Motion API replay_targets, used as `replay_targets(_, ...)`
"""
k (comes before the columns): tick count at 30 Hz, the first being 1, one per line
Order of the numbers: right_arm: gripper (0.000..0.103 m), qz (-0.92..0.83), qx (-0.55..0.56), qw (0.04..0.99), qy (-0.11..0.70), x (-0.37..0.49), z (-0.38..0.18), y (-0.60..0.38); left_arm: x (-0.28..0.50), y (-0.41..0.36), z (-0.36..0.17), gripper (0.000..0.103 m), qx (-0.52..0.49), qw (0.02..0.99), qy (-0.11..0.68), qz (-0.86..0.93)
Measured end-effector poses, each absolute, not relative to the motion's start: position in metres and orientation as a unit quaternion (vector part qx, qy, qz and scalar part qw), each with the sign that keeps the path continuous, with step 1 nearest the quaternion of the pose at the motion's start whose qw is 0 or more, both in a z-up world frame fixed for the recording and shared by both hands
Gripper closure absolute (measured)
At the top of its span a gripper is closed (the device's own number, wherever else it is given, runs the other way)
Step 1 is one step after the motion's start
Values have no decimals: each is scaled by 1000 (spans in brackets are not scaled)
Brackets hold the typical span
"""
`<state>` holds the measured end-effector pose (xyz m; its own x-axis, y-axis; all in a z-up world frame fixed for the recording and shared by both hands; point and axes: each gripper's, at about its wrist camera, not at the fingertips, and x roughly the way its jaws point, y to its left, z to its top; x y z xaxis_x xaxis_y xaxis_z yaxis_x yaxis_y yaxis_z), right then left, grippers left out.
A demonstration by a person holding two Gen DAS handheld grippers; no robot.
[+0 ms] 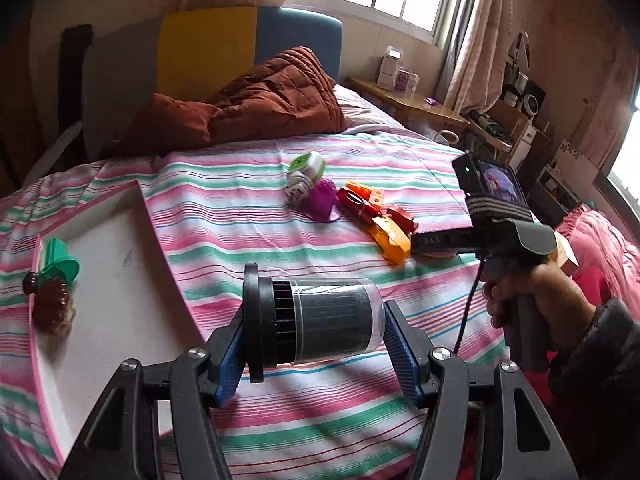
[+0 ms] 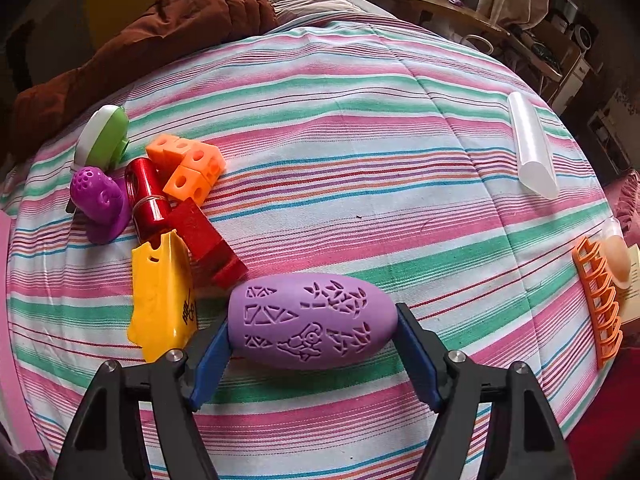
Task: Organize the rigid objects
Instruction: 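Place the cylinder in the tray with the left gripper while the right gripper grasps the purple egg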
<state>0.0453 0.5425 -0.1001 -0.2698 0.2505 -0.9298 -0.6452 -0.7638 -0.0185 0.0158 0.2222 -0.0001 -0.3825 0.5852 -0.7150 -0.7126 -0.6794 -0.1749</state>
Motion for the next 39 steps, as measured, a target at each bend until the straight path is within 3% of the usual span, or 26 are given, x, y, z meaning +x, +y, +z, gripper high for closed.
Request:
replay_targets(9, 26, 776, -532, 289, 179, 50, -99, 543, -88, 156, -1, 40, -406, 291, 42, 865)
replay_targets(17, 26, 776, -534, 288, 175, 43, -97, 525, -168, 138, -32, 40, -449, 238, 36, 861)
replay_targets(29, 26, 778, -535, 283, 169, 36, -99, 521, -201, 161, -62, 36, -468, 204, 86, 856)
replay_targets(39, 26, 777, -536, 284, 168, 32, -100, 520, -168, 140, -30, 28, -429, 193, 69, 880)
